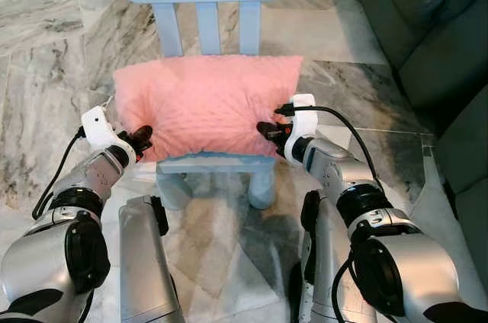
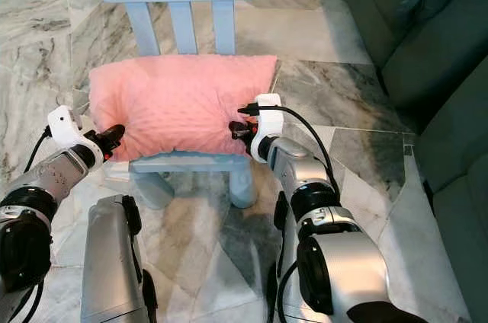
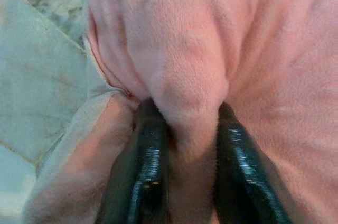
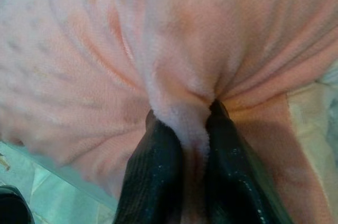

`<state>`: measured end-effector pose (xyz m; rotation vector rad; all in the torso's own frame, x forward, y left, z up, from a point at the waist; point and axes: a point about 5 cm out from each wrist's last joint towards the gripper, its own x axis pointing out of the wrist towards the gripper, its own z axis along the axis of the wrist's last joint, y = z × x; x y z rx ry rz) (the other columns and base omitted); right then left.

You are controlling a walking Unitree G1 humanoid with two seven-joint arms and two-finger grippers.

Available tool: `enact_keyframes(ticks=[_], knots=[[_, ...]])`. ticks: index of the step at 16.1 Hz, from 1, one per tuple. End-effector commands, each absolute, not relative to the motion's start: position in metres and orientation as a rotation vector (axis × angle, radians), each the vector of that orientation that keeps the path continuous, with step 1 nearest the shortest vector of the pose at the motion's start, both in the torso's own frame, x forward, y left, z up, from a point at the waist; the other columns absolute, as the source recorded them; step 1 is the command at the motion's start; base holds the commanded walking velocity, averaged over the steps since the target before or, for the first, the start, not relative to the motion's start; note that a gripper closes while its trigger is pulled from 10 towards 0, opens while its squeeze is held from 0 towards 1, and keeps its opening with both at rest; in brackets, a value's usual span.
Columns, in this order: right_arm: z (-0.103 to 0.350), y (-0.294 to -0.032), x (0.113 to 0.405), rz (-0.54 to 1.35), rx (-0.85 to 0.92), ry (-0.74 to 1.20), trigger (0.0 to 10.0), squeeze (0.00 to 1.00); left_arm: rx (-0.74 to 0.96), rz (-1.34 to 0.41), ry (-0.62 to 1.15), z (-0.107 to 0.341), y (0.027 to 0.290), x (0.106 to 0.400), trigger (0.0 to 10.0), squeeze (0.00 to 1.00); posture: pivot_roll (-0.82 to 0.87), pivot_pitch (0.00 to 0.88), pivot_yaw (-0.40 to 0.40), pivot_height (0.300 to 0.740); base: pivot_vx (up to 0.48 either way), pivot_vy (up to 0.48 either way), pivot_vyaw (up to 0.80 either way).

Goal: Move the pillow to the sofa

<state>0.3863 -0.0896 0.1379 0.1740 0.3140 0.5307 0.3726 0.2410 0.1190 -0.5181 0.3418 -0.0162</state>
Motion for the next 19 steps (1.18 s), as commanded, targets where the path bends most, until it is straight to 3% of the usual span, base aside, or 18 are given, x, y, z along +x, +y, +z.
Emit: enact_keyframes(ticks=[1,3,5,9,15,19], knots=[[0.128,-0.087,0.382,0.529,0.178,0.347,0.0,0.00,-0.494,-0.016,0.402,0.103,0.241,0.365,0.0,0.00,0.04,0.295,-0.014,0.403,0.000,0.000,0.00],[0.128,-0.087,0.382,0.527,0.180,0.343,0.0,0.00,-0.425,-0.027,0.388,0.105,0.243,0.365,0.0,0.00,0.04,0.294,-0.013,0.403,0.000,0.000,0.00],[0.129,-0.091,0.382,0.511,0.203,0.313,0.0,0.00,-0.243,-0.101,0.347,0.110,0.244,0.365,0.0,0.00,0.04,0.275,-0.007,0.403,0.000,0.000,0.00],[0.136,-0.101,0.377,0.477,0.225,0.206,0.0,0.00,-0.147,-0.125,0.246,0.109,0.251,0.355,0.0,0.00,0.04,0.194,0.004,0.403,0.000,0.000,0.00],[0.150,-0.104,0.353,0.493,0.203,0.066,0.0,0.00,-0.209,-0.044,0.137,0.103,0.247,0.344,0.0,0.00,0.02,0.019,0.006,0.403,0.000,0.000,0.00],[0.154,-0.106,0.331,0.470,0.155,0.018,0.0,0.00,-0.188,-0.027,0.052,0.113,0.228,0.350,0.0,0.00,-0.02,0.000,0.004,0.403,0.000,0.000,0.00]])
